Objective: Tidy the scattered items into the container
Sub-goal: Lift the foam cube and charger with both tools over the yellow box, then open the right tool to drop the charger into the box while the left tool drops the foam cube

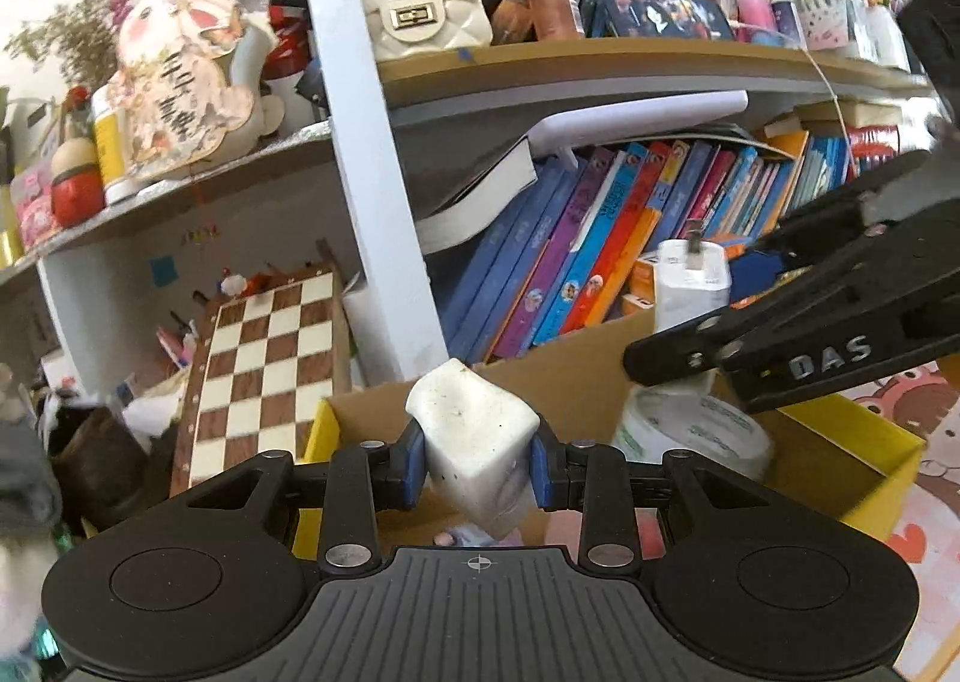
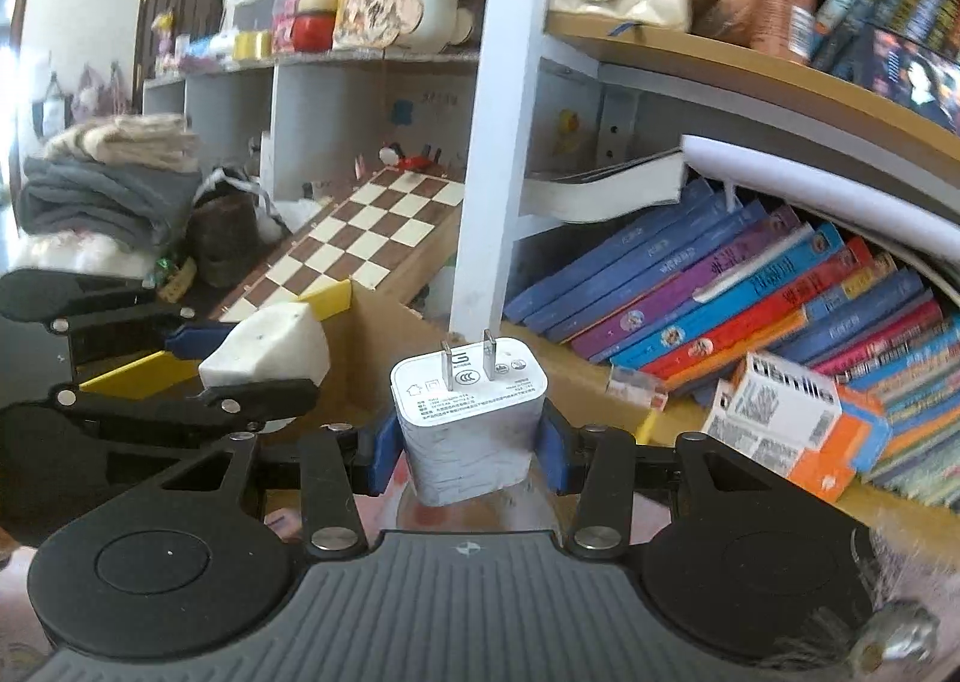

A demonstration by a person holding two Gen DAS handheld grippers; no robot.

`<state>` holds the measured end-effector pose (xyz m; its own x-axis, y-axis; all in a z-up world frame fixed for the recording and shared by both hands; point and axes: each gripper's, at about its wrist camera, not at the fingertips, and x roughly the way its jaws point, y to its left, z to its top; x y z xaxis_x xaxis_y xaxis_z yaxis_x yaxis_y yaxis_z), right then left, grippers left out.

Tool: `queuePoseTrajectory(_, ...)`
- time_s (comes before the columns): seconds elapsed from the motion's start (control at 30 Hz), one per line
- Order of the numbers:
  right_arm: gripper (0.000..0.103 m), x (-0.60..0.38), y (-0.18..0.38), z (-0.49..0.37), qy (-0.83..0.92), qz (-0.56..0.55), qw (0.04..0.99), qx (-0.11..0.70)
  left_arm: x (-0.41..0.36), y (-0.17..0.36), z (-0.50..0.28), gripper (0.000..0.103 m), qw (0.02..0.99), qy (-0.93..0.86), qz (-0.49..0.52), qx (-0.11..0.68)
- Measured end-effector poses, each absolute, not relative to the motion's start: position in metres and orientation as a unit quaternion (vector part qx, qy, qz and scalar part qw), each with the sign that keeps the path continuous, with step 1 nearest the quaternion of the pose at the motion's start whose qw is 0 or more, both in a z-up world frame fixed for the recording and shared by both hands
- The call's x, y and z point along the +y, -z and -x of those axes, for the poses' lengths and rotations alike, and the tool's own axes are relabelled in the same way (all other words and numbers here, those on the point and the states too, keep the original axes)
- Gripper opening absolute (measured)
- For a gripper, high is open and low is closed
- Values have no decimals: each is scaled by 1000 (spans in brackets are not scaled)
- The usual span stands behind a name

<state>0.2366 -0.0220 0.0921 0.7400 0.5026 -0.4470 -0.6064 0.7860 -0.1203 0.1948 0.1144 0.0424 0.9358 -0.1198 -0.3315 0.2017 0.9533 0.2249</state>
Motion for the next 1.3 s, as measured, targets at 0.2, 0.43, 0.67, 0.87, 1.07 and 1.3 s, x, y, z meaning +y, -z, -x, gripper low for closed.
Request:
queuePoseTrajectory(0.2, 43, 7, -97, -247, -283, 202, 916, 202, 124, -56, -220, 31, 978, 69, -117, 156)
queuePoseTrajectory(0.43, 43, 19, -97, -261, -262, 257, 905, 216, 134, -45, -228, 31, 975, 94, -112, 167)
queuePoseTrajectory(0.67, 43, 16, -83, -298, -226, 215, 909, 277, 136, -40, -226, 32, 960, 150, -130, 197)
queuePoseTrajectory(0.87, 42, 22, -77, -311, -209, 190, 911, 299, 139, -37, -225, 32, 956, 158, -134, 209)
queuePoseTrajectory(1.07, 41, 35, -76, -311, -216, 196, 907, 304, 142, -35, -225, 32, 952, 153, -146, 221)
queuePoseTrajectory(1.3, 41, 53, -72, -307, -229, 212, 898, 310, 140, -32, -226, 33, 947, 159, -158, 230)
